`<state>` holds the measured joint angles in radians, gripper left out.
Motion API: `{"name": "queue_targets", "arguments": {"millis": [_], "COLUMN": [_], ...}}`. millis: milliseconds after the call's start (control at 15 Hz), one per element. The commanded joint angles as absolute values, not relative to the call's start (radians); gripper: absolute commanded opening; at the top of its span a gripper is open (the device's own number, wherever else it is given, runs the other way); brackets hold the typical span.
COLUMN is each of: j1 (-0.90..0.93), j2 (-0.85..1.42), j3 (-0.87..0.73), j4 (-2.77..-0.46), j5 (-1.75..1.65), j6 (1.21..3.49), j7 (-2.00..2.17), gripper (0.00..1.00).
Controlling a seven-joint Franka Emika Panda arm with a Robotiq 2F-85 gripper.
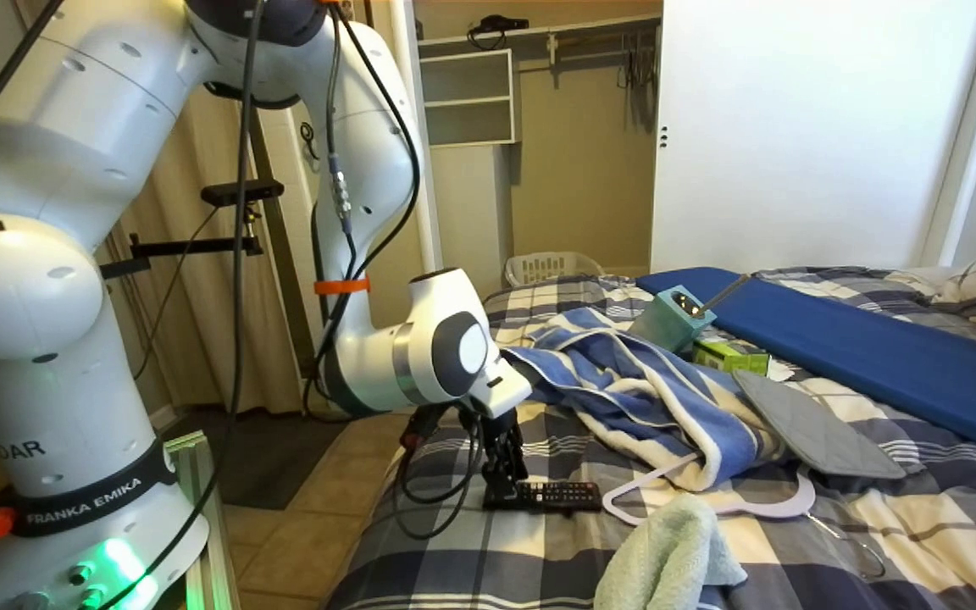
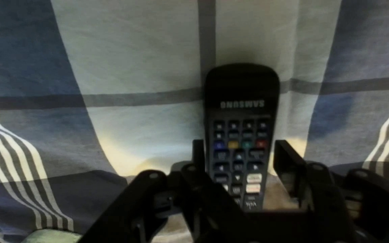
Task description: Move the black remote to the right
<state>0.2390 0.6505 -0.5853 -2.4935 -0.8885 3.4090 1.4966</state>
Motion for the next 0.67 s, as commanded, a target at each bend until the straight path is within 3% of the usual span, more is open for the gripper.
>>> {"name": "queue_targets", "arguments": {"millis": [0, 133, 333, 600], "j1": [0.130, 0.087, -0.066, -0.120], "j2": [0.633, 0.581, 0.469, 0.337], "j3": [-0.479, -0.417, -0.179, 0.085], "j4": [-2.453, -2.460, -2.528, -2.667], "j5": [-0.934, -0.967, -1.022, -0.714], "j6": [3.381, 3.342, 3.195, 2.896], "j7": [1.494, 1.472, 1.468, 1.336], "gripper": [0.88, 0.99, 1.00, 1.00]}}
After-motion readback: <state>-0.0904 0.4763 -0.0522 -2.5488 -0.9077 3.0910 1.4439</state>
